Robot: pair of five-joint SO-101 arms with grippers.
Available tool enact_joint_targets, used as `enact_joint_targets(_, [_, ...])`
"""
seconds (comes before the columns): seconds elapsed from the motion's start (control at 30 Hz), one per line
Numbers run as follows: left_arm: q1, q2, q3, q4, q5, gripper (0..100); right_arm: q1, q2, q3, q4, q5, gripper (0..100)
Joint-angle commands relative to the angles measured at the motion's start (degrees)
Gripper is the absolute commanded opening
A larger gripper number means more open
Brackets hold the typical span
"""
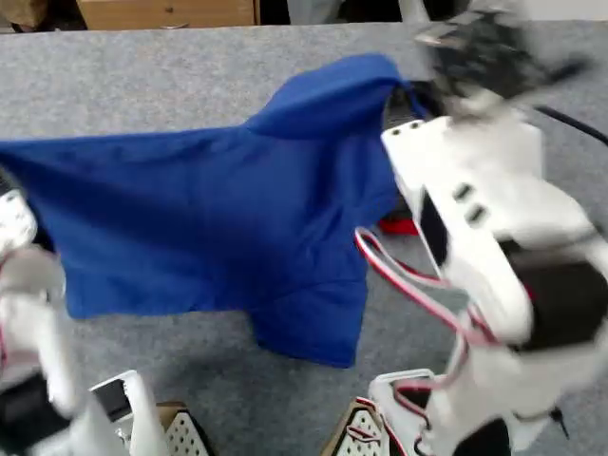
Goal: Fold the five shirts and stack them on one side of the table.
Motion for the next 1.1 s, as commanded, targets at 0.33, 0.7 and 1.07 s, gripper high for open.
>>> enact_joint_targets(0.33, [-15.9, 1.7, -47.7, 32.3, -6.4, 3, -0.2, -1.7, -31.0, -2.3, -1.9, 1.2])
enact_joint_targets(0.7, [-15.9, 1.7, -38.7, 32.8, -4.0, 3, -1.8, -1.5, -7.2, -12.2, -0.4, 1.2])
enact_joint_targets(1.07, [-6.5, 5.6, 17.5, -28.1, -0.5, 3, -11.1, 6.2, 32.6, -44.1, 4.7, 1.2])
